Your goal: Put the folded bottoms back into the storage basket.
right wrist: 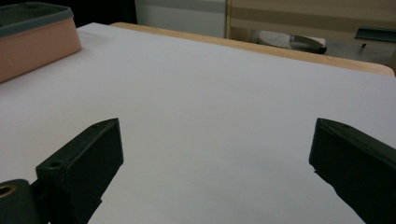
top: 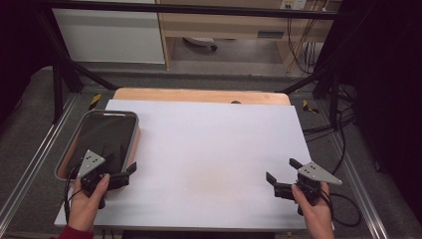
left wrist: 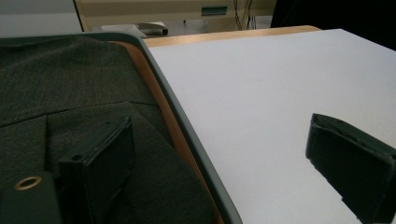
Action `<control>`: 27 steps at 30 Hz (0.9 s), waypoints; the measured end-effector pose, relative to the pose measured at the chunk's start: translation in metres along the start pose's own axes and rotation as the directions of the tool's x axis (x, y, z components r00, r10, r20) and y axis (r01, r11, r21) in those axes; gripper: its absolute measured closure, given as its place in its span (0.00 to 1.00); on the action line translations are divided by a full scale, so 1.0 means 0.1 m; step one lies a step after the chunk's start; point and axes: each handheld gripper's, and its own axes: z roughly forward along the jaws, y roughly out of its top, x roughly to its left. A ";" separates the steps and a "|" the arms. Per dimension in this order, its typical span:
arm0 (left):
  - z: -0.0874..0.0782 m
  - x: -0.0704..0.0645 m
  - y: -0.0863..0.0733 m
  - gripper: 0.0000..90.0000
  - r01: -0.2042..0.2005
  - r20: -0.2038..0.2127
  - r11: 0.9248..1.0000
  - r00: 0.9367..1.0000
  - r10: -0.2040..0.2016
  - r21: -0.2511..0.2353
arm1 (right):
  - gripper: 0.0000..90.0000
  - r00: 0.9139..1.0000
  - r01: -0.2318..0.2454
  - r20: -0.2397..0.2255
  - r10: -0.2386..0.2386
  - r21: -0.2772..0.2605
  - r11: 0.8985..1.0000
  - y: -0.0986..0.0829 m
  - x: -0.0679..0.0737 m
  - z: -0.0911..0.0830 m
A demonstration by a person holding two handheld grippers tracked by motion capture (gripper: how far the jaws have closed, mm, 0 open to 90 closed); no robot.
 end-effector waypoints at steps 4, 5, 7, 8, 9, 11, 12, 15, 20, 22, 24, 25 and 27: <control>0.00 0.00 0.00 0.09 -0.007 -0.001 1.000 1.000 0.007 0.003 | 0.04 1.000 0.026 -0.010 -0.025 0.025 0.999 -0.10 0.03 0.06; 0.00 0.00 0.00 0.09 -0.007 -0.002 1.000 1.000 0.007 0.004 | 0.04 0.999 0.034 -0.017 -0.033 0.032 0.999 -0.12 0.04 0.08; 0.00 0.01 0.01 0.09 -0.007 -0.001 1.000 1.000 0.007 0.006 | 0.04 0.999 0.045 -0.032 -0.043 0.050 0.998 -0.17 0.05 0.13; 0.00 0.01 0.01 0.09 -0.003 -0.001 1.000 1.000 0.003 0.005 | 0.04 0.998 0.046 -0.042 -0.044 0.056 0.997 -0.20 0.06 0.15; 0.00 0.01 0.01 0.09 -0.003 -0.001 1.000 1.000 0.003 0.006 | 0.04 0.998 0.042 -0.054 -0.039 0.062 0.997 -0.22 0.06 0.17; 0.00 0.01 0.00 0.09 -0.005 0.000 1.000 1.000 0.005 0.009 | 0.04 0.997 0.032 -0.072 -0.026 0.073 0.997 -0.24 0.08 0.21; 0.00 0.01 0.00 0.09 -0.006 0.001 1.000 1.000 0.006 0.010 | 0.04 0.996 0.024 -0.082 -0.018 0.072 0.997 -0.25 0.08 0.23; 0.00 0.01 0.00 0.09 -0.006 0.001 1.000 1.000 0.006 0.010 | 0.04 0.996 0.022 -0.088 -0.015 0.072 0.997 -0.25 0.09 0.25; 0.01 0.00 0.00 0.09 -0.007 0.005 1.000 1.000 0.007 0.009 | 0.04 0.993 -0.004 -0.115 0.012 0.069 0.998 -0.28 0.12 0.29; 0.02 -0.01 0.00 0.09 -0.008 0.007 1.000 1.000 0.008 0.007 | 0.04 0.992 -0.003 -0.127 0.011 0.068 0.998 -0.28 0.15 0.32; 0.02 -0.02 0.00 0.09 -0.010 0.009 1.000 1.000 0.010 0.008 | 0.04 0.990 -0.003 -0.142 0.012 0.065 0.998 -0.28 0.18 0.35; 0.02 -0.02 0.00 0.09 -0.012 0.009 1.000 1.000 0.012 0.009 | 0.04 0.989 -0.003 -0.149 0.012 0.063 0.998 -0.28 0.20 0.37; 0.02 -0.03 0.01 0.09 -0.013 0.012 1.000 1.000 0.013 0.009 | 0.04 0.987 0.000 -0.157 0.010 0.062 0.998 -0.27 0.23 0.42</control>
